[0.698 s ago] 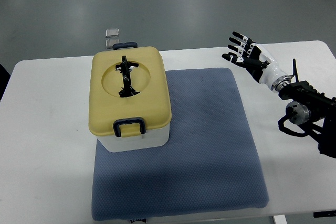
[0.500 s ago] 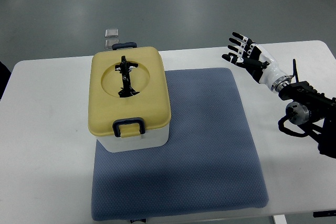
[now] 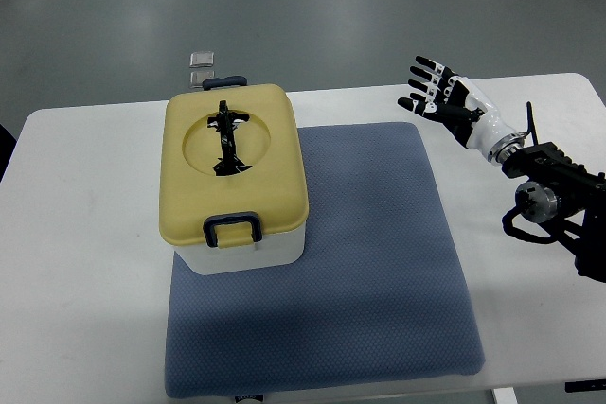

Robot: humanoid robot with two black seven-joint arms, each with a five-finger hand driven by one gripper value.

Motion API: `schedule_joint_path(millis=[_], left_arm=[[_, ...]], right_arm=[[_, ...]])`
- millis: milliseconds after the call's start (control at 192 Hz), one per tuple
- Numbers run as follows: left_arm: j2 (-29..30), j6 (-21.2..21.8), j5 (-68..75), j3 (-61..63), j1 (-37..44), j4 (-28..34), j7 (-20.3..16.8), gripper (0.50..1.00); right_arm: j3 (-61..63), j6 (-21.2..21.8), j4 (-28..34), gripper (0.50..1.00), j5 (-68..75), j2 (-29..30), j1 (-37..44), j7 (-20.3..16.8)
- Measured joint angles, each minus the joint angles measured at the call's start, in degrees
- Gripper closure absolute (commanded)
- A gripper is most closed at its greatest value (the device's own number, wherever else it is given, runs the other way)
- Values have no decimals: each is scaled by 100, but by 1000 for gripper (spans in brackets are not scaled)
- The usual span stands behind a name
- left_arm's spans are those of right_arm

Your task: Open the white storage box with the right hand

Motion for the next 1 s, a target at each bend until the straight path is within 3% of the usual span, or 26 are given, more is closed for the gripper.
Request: schedule_joint_path(millis=[672, 1000], left_arm=[[0, 0, 0, 0, 0, 10, -3, 500], [0, 0, -5, -1, 0, 10, -4, 500]], right_arm=[[10, 38, 17, 579, -1361, -50, 538, 0], [-15, 368, 159, 579, -2421, -107, 1429, 10]])
